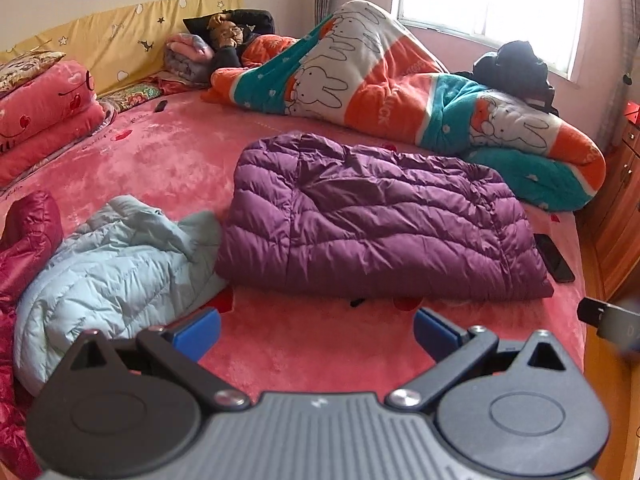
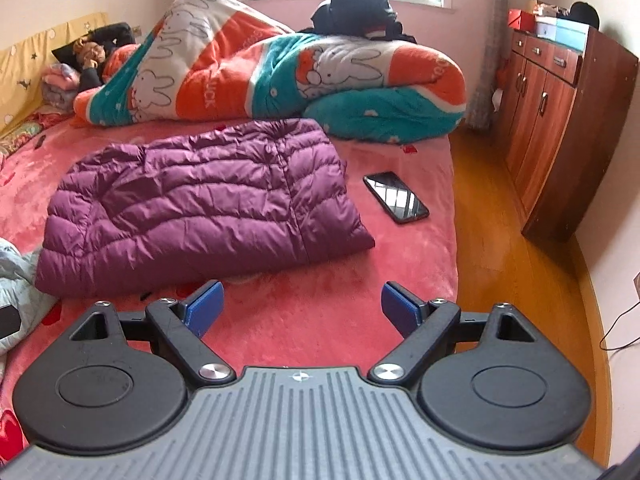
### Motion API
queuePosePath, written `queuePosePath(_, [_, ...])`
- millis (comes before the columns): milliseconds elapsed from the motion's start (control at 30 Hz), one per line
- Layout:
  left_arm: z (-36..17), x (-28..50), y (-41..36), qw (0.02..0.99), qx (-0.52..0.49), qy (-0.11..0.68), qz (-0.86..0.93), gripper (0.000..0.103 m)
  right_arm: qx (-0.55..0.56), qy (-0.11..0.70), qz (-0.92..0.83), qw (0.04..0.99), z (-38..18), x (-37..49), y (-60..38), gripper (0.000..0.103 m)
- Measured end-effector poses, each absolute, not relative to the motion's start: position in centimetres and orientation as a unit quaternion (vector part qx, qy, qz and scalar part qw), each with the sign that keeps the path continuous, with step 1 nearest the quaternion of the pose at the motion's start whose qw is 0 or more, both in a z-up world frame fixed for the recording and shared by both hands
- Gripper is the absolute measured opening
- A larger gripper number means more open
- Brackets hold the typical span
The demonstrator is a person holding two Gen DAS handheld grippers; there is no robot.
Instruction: Fold large clothes
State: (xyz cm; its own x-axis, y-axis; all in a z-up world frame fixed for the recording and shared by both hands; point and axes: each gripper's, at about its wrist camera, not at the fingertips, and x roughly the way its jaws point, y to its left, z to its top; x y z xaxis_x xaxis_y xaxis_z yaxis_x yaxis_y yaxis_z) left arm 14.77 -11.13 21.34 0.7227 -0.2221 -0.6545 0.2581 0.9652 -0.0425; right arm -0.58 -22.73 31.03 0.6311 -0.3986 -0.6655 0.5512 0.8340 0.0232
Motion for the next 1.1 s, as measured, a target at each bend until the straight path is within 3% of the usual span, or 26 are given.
queuePosePath(1100, [19.3,15.1,-11.5,0.921,-0.004,0.371,-0.117,0.102,0.126,0.332,-0.243,0.903,30.3,0.3,-22.3,0.103])
